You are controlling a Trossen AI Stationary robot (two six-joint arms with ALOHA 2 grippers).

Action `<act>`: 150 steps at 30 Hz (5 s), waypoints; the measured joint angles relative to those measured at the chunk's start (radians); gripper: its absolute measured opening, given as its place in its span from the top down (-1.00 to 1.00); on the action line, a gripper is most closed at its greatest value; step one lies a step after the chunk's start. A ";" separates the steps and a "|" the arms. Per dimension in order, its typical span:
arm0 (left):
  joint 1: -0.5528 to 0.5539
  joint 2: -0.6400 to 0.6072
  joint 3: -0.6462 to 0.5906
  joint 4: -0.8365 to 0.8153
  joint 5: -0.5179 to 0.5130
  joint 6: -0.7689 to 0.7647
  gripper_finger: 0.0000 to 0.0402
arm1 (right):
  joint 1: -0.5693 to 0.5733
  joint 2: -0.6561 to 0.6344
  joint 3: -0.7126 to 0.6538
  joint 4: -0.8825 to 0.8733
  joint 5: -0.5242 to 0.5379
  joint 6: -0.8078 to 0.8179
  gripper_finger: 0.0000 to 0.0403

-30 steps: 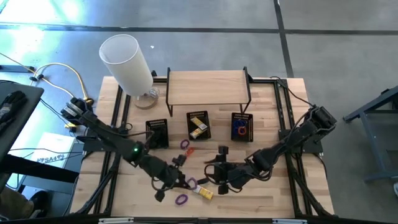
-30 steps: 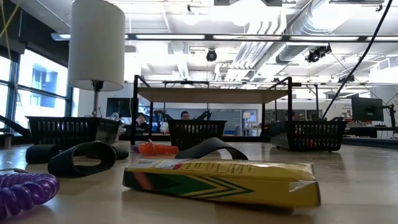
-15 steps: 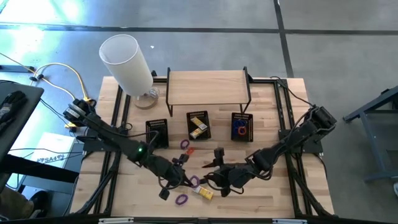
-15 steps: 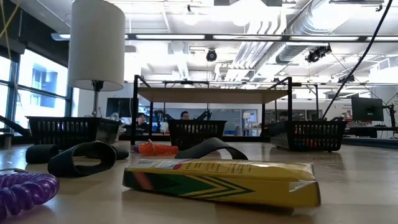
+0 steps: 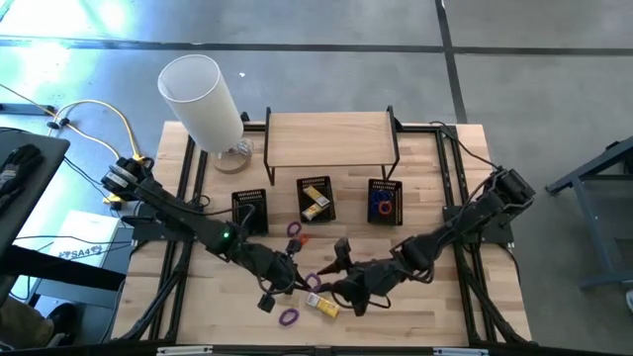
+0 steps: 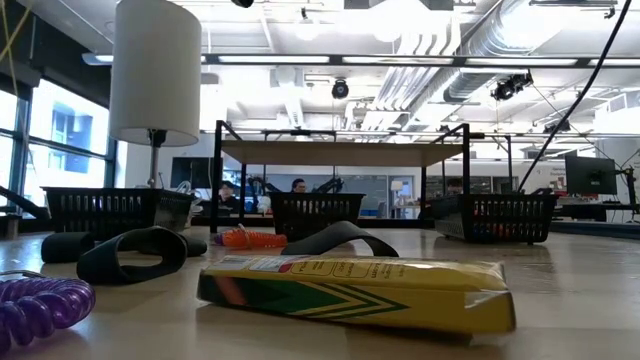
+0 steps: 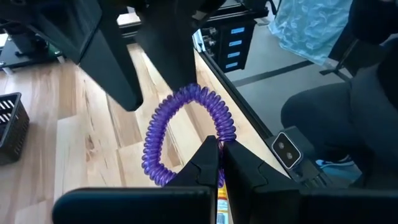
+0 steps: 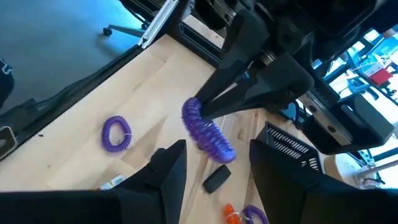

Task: Pick & Place Office Desk Supplies
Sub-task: Put the purple spring keychain into the right black bin, then put the black rubber band into the left black bin

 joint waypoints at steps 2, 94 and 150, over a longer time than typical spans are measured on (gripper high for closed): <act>0.000 0.000 0.000 0.000 0.000 -0.006 0.99 | -0.005 0.000 0.000 -0.001 -0.001 -0.003 0.19; -0.022 0.004 0.000 -0.230 -0.118 -0.247 0.13 | -0.182 -0.183 -0.001 -1.343 0.202 1.440 0.96; -0.057 0.003 0.000 -0.511 -0.195 -0.334 0.13 | -0.291 -0.538 -0.303 -0.559 0.192 0.934 -0.18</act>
